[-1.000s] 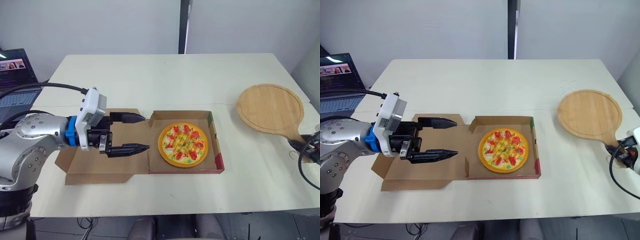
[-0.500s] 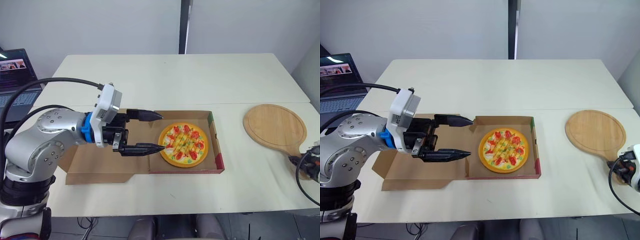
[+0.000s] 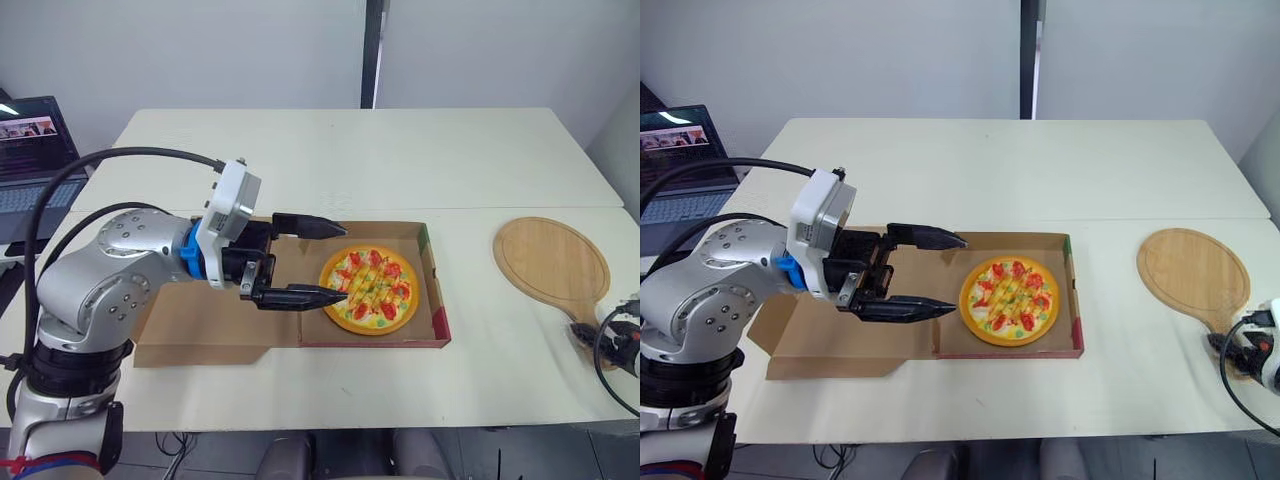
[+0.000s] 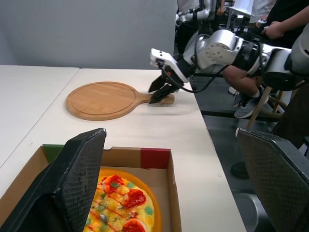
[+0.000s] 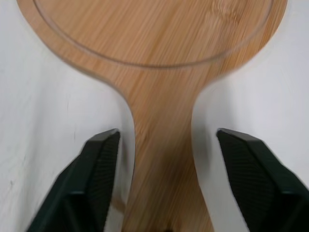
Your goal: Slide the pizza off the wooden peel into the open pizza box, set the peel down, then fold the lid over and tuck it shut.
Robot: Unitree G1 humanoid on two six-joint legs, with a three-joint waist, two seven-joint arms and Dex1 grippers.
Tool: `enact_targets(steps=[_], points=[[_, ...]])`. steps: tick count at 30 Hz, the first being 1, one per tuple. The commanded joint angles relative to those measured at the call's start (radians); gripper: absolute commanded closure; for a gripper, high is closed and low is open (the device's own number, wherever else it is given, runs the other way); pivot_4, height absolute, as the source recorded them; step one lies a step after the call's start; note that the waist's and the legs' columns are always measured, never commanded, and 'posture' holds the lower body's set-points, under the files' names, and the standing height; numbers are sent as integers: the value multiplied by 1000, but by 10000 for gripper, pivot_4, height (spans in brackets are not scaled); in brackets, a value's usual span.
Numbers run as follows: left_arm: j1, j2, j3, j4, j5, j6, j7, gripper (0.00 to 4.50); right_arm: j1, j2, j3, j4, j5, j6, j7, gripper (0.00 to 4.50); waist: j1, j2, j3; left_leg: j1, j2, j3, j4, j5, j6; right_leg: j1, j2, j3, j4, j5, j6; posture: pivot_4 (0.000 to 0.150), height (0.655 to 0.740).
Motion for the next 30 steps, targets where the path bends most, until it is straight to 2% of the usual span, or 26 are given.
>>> enact_targets(steps=[1,9,13,19,23,30], points=[[-14,-3,1,5,21,-31,-2,0,41,-11,-95,-66,44,3,26,161,0,0,0,0,0,0,0,0,0,0,0,0,0,0,0,1500,7400],[-5,-4,5,25,68,-60,0,0,67,-68,-174,-136,81,-16,66,161,-2,0,0,1,0,1,0,0,0,0,0,0,0,0,0,1500,7400],[-6,-10,20,28,69,-59,21,0,54,-100,-142,-159,76,-62,95,161,-1,0,0,1,0,0,0,0,0,0,0,0,0,0,0,1500,7400],[80,-8,90,12,81,-66,115,0,-18,-123,-18,-194,40,-277,146,161,-5,0,0,1,1,1,0,0,0,0,1,0,0,0,0,1500,7400],[214,-41,157,-12,169,-152,233,0,-195,-136,152,-162,40,-376,182,161,-7,0,0,1,1,1,0,0,0,0,0,1,0,0,0,1500,7400],[454,-64,316,-66,199,-189,356,0,-559,-166,447,-99,87,-371,372,161,-2,-1,0,0,1,-1,0,0,-1,-1,0,-1,-1,0,0,1500,7400]])
